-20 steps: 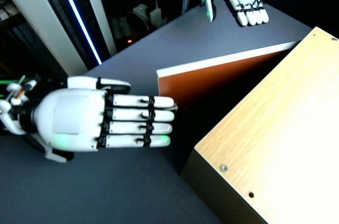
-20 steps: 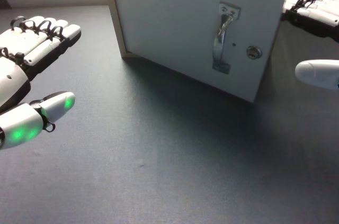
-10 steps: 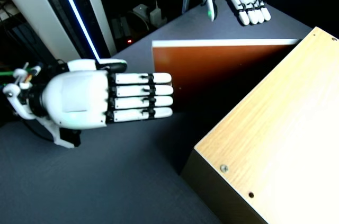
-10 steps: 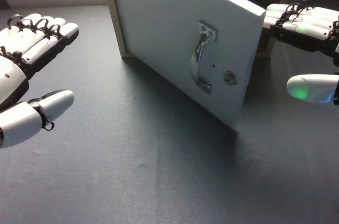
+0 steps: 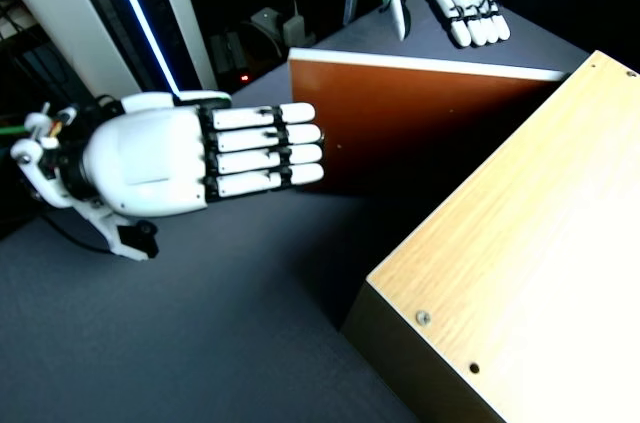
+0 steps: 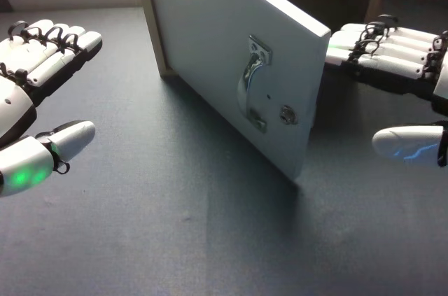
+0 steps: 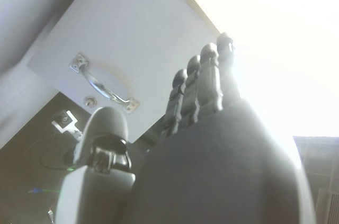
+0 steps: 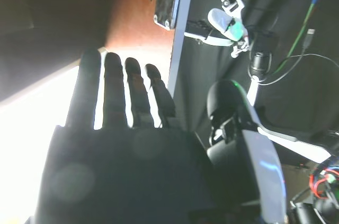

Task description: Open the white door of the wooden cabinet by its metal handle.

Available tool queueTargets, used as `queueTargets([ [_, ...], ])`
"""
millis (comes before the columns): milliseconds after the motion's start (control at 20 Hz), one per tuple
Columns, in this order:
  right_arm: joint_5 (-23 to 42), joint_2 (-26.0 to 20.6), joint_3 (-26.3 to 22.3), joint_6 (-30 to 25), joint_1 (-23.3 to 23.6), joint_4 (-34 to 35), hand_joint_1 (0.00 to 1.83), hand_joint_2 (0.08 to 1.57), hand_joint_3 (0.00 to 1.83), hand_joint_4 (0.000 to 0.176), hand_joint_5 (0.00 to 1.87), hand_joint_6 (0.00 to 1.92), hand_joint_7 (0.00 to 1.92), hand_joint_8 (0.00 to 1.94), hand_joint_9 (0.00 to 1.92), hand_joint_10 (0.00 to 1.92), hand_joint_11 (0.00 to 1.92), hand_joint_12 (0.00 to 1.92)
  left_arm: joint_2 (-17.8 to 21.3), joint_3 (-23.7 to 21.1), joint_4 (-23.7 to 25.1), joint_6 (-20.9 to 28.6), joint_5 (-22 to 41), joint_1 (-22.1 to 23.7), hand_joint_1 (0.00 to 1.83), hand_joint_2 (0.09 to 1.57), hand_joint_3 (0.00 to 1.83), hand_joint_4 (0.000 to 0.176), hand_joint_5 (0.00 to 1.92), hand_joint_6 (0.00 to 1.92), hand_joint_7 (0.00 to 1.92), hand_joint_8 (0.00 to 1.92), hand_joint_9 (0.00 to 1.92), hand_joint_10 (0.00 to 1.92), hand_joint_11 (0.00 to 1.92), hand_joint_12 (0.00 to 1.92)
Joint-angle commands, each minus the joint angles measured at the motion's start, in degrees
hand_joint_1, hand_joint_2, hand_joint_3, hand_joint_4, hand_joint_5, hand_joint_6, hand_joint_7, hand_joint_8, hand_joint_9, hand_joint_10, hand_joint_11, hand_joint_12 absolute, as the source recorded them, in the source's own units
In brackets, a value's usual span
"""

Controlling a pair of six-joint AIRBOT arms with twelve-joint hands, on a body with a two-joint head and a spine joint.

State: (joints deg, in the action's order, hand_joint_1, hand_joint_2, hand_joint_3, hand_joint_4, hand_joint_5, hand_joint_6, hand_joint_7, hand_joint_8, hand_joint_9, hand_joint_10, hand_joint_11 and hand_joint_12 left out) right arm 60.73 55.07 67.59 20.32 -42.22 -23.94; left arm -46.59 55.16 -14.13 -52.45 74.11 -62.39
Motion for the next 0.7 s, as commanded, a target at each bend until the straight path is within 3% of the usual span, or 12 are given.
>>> queueTargets([
  [0, 7.16, 0.42, -0.24, -0.70, 1.17, 1.38, 0.05, 1.43, 0.01, 0.000, 0.06, 0.01, 0.03, 0.01, 0.00, 0.00, 0.00, 0.00, 0.58, 0.05, -0.48, 0.08, 7.11, 0.16, 0.01, 1.47, 0.00, 0.000, 0.00, 0.00, 0.00, 0.00, 0.00, 0.00, 0.01, 0.02],
  [50, 7.15, 0.90, -0.24, -0.85, 1.71, 0.55, 0.00, 1.43, 0.00, 0.000, 0.03, 0.00, 0.02, 0.00, 0.00, 0.00, 0.00, 0.00, 0.61, 0.04, -0.49, 0.08, 7.11, 0.13, 0.00, 1.38, 0.00, 0.000, 0.00, 0.00, 0.00, 0.00, 0.00, 0.00, 0.01, 0.02],
  [350, 6.48, 4.46, 0.74, -3.30, 3.83, -3.98, 0.06, 1.43, 0.00, 0.000, 0.11, 0.01, 0.07, 0.01, 0.00, 0.00, 0.02, 0.01, 0.56, 0.14, -0.49, 0.07, 7.06, 0.14, 0.00, 1.19, 0.00, 0.000, 0.00, 0.00, 0.00, 0.00, 0.00, 0.00, 0.00, 0.00],
  [500, 5.76, 6.15, 1.37, -3.53, 5.11, -5.70, 0.01, 1.43, 0.00, 0.000, 0.01, 0.00, 0.00, 0.00, 0.00, 0.00, 0.00, 0.00, 0.60, 0.24, -0.49, 0.07, 7.04, 0.14, 0.00, 1.15, 0.00, 0.000, 0.00, 0.00, 0.00, 0.00, 0.00, 0.00, 0.01, 0.00],
  [600, 5.07, 6.66, 1.48, -3.84, 5.60, -6.55, 0.07, 1.43, 0.00, 0.000, 0.00, 0.00, 0.00, 0.00, 0.00, 0.00, 0.00, 0.00, 0.57, 0.33, -0.49, 0.07, 6.88, 0.15, 0.26, 1.34, 0.03, 0.000, 0.00, 0.00, 0.00, 0.00, 0.00, 0.00, 0.01, 0.01],
  [650, 4.99, 7.19, 1.67, -3.95, 5.81, -6.74, 0.08, 1.45, 0.00, 0.000, 0.05, 0.01, 0.04, 0.01, 0.00, 0.00, 0.00, 0.00, 0.55, 0.33, -0.49, 0.07, 6.80, 0.16, 0.27, 1.46, 0.04, 0.000, 0.01, 0.00, 0.00, 0.00, 0.00, 0.00, 0.01, 0.01],
])
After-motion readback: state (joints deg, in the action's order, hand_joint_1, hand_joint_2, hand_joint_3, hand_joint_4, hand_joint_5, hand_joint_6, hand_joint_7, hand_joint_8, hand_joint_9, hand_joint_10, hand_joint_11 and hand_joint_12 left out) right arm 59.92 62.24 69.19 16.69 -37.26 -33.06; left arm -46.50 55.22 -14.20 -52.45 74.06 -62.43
